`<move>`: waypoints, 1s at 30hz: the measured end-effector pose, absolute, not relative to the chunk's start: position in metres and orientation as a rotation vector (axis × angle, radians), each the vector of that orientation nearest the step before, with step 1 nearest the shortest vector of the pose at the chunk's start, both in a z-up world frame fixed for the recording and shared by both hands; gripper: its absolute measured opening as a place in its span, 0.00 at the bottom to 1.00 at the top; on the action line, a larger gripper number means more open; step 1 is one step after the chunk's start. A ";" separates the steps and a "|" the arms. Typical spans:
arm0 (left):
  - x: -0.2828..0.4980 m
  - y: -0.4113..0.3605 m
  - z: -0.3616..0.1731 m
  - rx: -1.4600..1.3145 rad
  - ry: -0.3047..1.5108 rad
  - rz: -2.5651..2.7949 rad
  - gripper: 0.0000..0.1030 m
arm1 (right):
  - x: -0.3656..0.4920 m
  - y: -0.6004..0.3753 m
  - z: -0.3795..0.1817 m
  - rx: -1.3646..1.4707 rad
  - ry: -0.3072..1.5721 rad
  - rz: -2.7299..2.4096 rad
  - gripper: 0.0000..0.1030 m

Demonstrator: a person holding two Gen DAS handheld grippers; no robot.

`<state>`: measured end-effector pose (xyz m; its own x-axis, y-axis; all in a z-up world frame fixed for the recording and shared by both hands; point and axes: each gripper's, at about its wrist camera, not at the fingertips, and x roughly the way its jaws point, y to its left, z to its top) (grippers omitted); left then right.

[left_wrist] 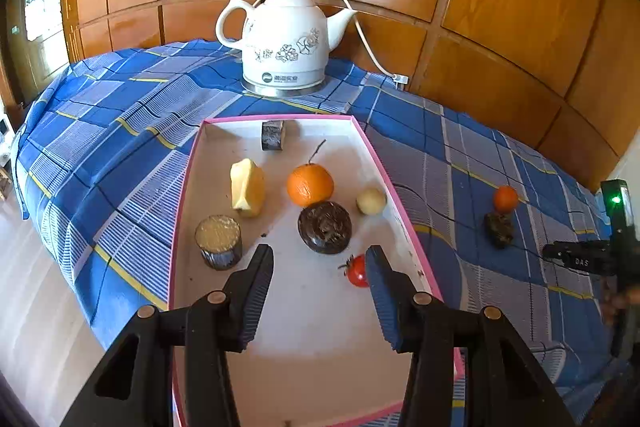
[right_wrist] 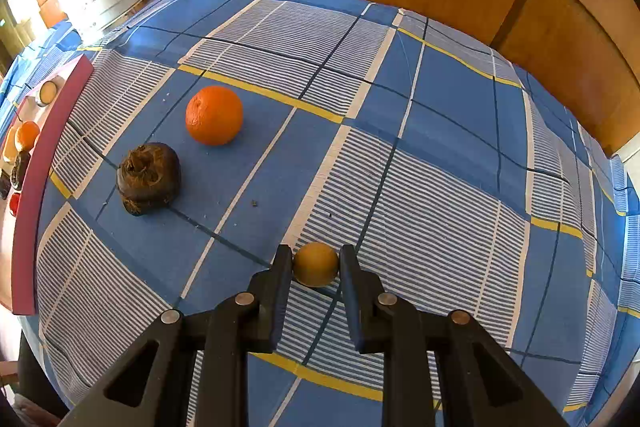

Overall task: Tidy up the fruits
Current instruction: 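Carry the small yellow fruit into the tray and open the right tool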

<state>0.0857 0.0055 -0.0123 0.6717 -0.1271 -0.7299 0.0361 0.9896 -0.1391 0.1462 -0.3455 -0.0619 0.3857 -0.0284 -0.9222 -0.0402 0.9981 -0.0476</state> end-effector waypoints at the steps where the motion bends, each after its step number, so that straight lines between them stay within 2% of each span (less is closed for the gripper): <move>1: 0.085 0.006 -0.012 -0.116 0.829 -0.093 0.47 | 0.146 -0.345 -0.062 -0.068 1.175 0.008 0.24; 19: 0.078 0.007 -0.020 -0.126 0.868 -0.094 0.47 | 0.146 -0.344 -0.061 -0.075 1.172 0.005 0.24; 30: 0.078 0.034 -0.017 -0.146 0.846 -0.030 0.47 | 0.144 -0.340 -0.049 -0.013 1.143 0.092 0.23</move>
<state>0.0781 0.0343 -0.0173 0.6631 -0.0841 -0.7437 -0.0318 0.9896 -0.1403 0.1436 -0.3404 -0.0485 0.4119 0.0668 -0.9088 -0.0801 0.9961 0.0370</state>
